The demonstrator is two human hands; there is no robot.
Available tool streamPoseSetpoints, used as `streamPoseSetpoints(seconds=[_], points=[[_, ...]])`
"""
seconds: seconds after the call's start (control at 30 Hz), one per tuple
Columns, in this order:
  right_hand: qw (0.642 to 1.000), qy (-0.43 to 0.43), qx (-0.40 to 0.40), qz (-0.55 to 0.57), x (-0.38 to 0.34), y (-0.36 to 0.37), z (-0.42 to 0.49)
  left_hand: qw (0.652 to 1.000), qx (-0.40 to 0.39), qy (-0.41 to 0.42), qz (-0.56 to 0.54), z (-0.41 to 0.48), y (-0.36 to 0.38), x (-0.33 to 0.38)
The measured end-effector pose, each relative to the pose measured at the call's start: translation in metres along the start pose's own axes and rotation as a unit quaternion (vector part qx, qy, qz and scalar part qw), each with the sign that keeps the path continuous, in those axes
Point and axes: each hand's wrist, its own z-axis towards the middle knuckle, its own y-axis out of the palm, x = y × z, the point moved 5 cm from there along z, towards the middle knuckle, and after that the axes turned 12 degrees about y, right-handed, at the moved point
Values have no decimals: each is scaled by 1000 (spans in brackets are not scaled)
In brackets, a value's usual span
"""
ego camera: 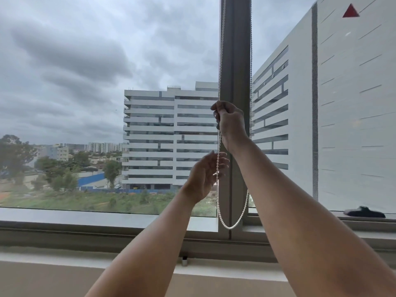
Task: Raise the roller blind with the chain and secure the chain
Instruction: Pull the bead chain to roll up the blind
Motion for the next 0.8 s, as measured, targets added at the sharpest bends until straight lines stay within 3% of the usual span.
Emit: streamPoseSetpoints(seconds=[0.1, 0.27, 0.47, 0.8], points=[[1000, 10, 0, 13, 10, 1, -6, 997, 46, 52, -19, 21, 4, 38], [1000, 15, -13, 19, 27, 2, -14, 993, 56, 102, 20, 49, 21, 92], [999, 35, -25, -1, 48, 3, -25, 991, 48, 85, 88, 66, 43, 122], [997, 64, -49, -7, 75, 0, -48, 979, 107, 85, 149, 71, 52, 127]])
